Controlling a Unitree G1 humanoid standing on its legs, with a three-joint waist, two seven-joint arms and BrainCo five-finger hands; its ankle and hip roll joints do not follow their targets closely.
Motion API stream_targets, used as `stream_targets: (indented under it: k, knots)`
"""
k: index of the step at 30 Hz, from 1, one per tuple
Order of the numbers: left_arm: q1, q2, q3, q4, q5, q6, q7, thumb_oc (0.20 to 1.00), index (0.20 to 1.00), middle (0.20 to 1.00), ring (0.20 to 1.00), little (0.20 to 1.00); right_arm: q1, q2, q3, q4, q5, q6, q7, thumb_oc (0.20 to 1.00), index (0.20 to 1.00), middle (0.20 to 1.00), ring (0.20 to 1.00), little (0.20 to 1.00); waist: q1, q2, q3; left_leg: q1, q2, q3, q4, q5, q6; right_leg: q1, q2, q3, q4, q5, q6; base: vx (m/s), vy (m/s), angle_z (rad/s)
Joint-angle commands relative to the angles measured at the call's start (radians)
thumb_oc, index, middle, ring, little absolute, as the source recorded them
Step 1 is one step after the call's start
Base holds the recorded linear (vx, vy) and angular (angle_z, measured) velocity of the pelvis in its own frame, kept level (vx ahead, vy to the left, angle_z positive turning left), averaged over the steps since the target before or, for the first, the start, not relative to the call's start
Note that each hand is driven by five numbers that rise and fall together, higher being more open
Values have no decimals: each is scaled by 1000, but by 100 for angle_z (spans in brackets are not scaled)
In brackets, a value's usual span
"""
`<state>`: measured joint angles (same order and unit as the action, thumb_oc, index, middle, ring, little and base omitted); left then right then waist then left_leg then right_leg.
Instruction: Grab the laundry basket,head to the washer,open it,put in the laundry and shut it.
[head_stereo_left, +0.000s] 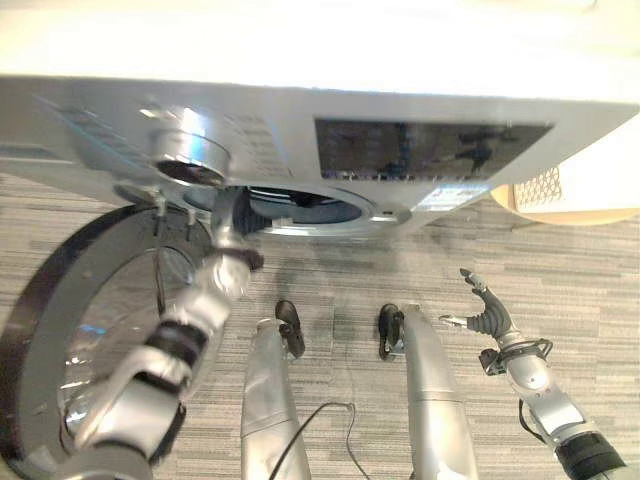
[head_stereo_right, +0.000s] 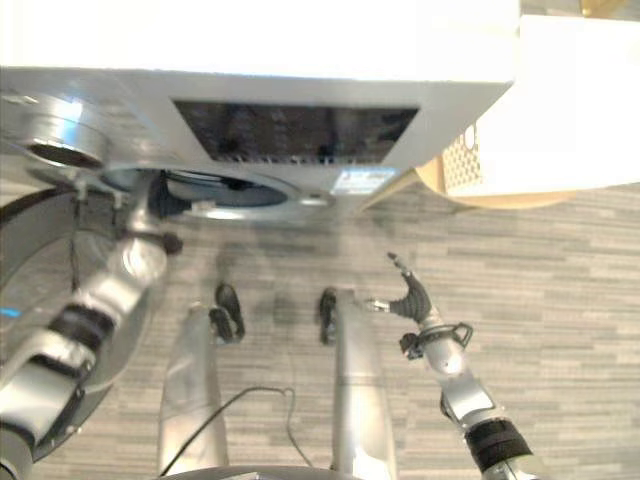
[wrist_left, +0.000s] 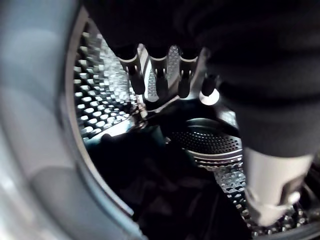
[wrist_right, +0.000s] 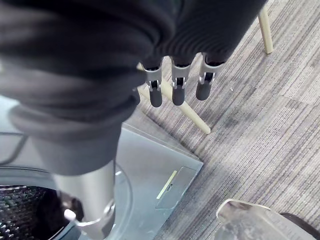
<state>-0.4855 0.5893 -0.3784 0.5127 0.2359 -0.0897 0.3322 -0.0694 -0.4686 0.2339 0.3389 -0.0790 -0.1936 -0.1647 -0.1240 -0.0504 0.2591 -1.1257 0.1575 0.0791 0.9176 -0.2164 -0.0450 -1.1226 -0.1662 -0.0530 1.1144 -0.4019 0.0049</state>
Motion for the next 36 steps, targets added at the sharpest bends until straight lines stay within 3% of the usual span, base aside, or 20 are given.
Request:
stream_targets:
  k: [1,2,3,7,9,10,11,15,18,21,22,28,30,31,34,36]
  knots:
    - [3,-8,25,-13,-58,-60,-48,1000,1000,1000,1000,1000,5,-22,-17,-20,-31,15,-20,1000,1000,1000,1000,1000,0,5,5,135,-4,-19,-55,-61,31,121,-1,15,-226,111,36,12,45,13]
    - [113,-49,45,-7,-91,-74,-85,1000,1000,1000,1000,1000,15,-17,-18,30,-46,30,-10,1000,1000,1000,1000,1000,11,7,-3,234,-18,-16,-154,-27,26,211,-1,3,-311,145,45,13,45,7]
    - [117,-49,46,-9,-91,-74,-86,1000,1000,1000,1000,1000,15,-18,-16,31,-46,29,-10,1000,1000,1000,1000,1000,10,7,1,244,-19,-16,-162,-24,26,221,-1,2,-319,148,45,37,29,-2]
    - [302,-103,85,4,-168,-87,-150,1000,1000,1000,1000,1000,42,3,-26,118,-47,42,8,1000,1000,1000,1000,1000,19,9,-5,469,-44,-12,-385,54,15,452,4,-28,-534,218,62,59,12,8]
    - [372,-132,103,28,-194,-90,-166,1000,1000,1000,1000,1000,52,19,-27,185,-47,46,12,1000,1000,1000,1000,1000,22,6,-9,587,-59,-3,-519,127,14,575,3,-51,-663,287,69,39,7,6]
    - [372,-132,103,28,-194,-90,-166,1000,1000,1000,1000,1000,52,19,-27,185,-47,46,12,1000,1000,1000,1000,1000,22,6,-8,589,-59,-3,-519,127,14,577,3,-51,-663,287,69,190,-3,7]
    - [435,-163,138,51,-232,-90,-177,1000,1000,1000,1000,1000,64,34,-34,247,-50,47,18,1000,1000,1000,1000,1000,25,9,-29,701,-66,0,-628,156,9,680,10,-58,-757,317,84,202,-7,8]
    - [508,-203,191,135,-253,-86,-188,1000,1000,1000,1000,1000,93,66,-56,351,-35,48,29,1000,1000,1000,1000,1000,30,14,-80,899,-68,4,-827,227,-9,875,26,-76,-940,369,106,234,-29,-1]
    - [536,-227,221,210,-253,-77,-184,1000,1000,1000,1000,1000,115,84,-64,375,-21,46,33,1000,1000,1000,1000,1000,30,18,-128,1000,-66,20,-933,254,-17,966,43,-78,-1036,389,110,199,-37,10]
    - [561,-245,240,243,-254,-73,-184,1000,1000,1000,1000,1000,123,91,-53,396,-23,47,38,1000,1000,1000,1000,1000,41,11,-150,1041,-70,9,-939,238,-15,1020,49,-60,-1093,400,113,128,-2,-2]
    - [566,-252,245,256,-262,-72,-178,1000,1000,1000,1000,1000,121,91,-47,406,-25,47,34,1000,1000,1000,1000,1000,53,4,-148,1044,-81,-24,-916,221,-10,1041,48,-46,-1119,408,116,61,23,-15]
    - [567,-251,241,268,-263,-74,-179,1000,1000,1000,1000,1000,121,99,-49,435,-26,55,31,1000,1000,1000,1000,1000,49,-8,-135,1045,-111,-20,-900,190,12,1035,26,-11,-1120,439,140,-2,122,-23]
    - [570,-242,253,259,-263,-77,-169,1000,1000,1000,1000,1000,117,101,-40,435,-42,65,30,1000,1000,1000,1000,1000,53,-16,-128,1041,-120,20,-905,184,24,994,18,21,-1101,472,164,-125,167,-49]
    - [560,-233,254,257,-264,-79,-160,1000,1000,1000,1000,1000,107,104,-38,436,-40,68,27,1000,1000,1000,1000,1000,48,-24,-116,1032,-125,31,-905,189,28,954,13,39,-1074,516,183,-198,96,-93]
    - [504,-204,237,265,-250,-77,-146,1000,1000,1000,1000,1000,96,116,-36,457,-18,71,21,1000,1000,1000,1000,1000,43,-16,-93,973,-107,30,-903,222,39,884,67,130,-955,464,196,-230,54,-63]
    - [480,-191,227,255,-245,-79,-144,1000,1000,1000,1000,1000,95,123,-28,474,-9,70,21,1000,1000,1000,1000,1000,52,-3,-90,953,-84,30,-913,246,35,910,65,109,-907,406,168,-183,-17,7]
